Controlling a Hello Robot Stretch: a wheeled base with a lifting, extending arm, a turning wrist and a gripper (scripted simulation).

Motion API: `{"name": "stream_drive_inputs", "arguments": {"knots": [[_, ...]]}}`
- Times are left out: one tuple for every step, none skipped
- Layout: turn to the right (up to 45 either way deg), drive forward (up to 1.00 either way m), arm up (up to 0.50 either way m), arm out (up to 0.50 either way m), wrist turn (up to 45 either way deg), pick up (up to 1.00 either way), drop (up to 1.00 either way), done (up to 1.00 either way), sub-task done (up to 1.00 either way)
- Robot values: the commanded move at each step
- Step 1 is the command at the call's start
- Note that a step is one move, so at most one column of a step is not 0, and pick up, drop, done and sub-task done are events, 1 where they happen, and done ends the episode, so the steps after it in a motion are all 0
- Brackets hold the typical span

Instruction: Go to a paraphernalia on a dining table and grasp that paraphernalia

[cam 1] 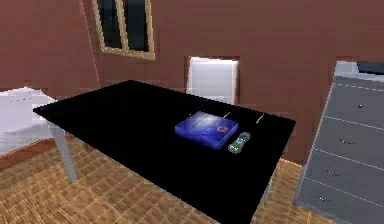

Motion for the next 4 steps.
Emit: {"name": "stream_drive_inputs", "arguments": {"knots": [[-45.0, 0.00, 0.00, 0.00, 0.0, 0.00, 0.00, 0.00, 0.00], [-36.0, 0.00, 0.00, 0.00, 0.0, 0.00, 0.00, 0.00, 0.00], [45.0, 0.00, 0.00, 0.00, 0.0, 0.00, 0.00, 0.00, 0.00], [45.0, 0.00, 0.00, 0.00, 0.0, 0.00, 0.00, 0.00, 0.00]]}}
